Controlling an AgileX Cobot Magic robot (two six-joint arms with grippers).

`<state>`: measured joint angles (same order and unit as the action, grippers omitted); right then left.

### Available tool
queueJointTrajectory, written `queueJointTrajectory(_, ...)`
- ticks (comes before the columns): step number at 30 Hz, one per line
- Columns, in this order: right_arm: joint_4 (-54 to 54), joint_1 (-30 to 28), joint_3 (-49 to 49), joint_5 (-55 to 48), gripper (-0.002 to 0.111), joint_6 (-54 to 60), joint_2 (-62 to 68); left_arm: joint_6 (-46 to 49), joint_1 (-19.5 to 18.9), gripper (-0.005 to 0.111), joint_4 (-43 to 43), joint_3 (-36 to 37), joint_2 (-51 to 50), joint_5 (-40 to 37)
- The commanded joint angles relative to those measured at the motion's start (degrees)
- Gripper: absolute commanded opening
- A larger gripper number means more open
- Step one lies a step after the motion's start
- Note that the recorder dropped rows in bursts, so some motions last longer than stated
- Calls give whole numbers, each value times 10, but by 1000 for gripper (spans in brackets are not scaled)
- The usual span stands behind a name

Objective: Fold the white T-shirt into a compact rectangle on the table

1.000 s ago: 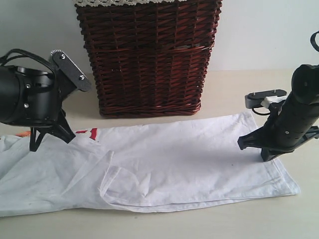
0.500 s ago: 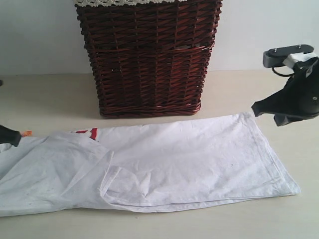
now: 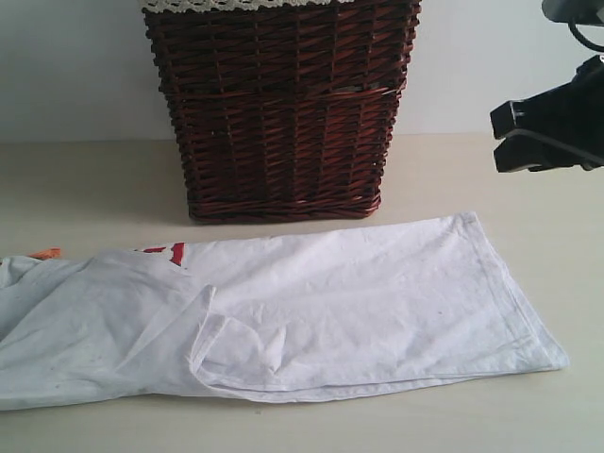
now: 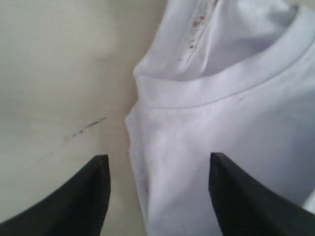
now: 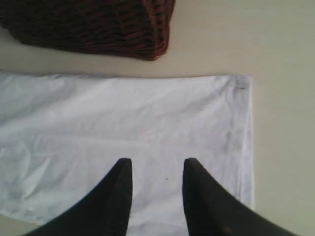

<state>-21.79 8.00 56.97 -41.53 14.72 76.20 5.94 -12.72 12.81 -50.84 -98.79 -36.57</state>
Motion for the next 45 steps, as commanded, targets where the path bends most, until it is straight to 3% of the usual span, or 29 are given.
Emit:
queueJointTrajectory(1, -42, 0, 0, -17, 36, 43, -6, 59, -12, 58, 80, 2, -28, 51)
queueJointTrajectory(11, -53, 0, 0, -18, 36, 46, -6, 71, -15, 58, 99, 0, -91, 78)
queueJointTrajectory(21, -53, 0, 0, -19, 36, 46, -6, 117, -15, 58, 170, 0, -159, 36)
queueJointTrajectory(29, -53, 0, 0, -19, 36, 46, -6, 300, -21, 58, 365, 0, -192, -9)
queueJointTrajectory(35, -53, 0, 0, -19, 36, 46, -6, 318, -23, 57, 384, 0, -192, -26)
queueJointTrajectory(38, -53, 0, 0, -19, 36, 46, -6, 330, -23, 40, 384, 0, -191, -33)
queueJointTrajectory(41, -53, 0, 0, -19, 36, 46, -6, 349, -23, 7, 384, 0, -191, -49)
queueJointTrajectory(42, -53, 0, 0, -19, 36, 46, -6, 356, -23, 1, 383, 0, -191, -54)
queueJointTrajectory(45, -57, 0, 0, -20, 36, 46, -6, 357, -23, 0, 384, 0, -183, -55)
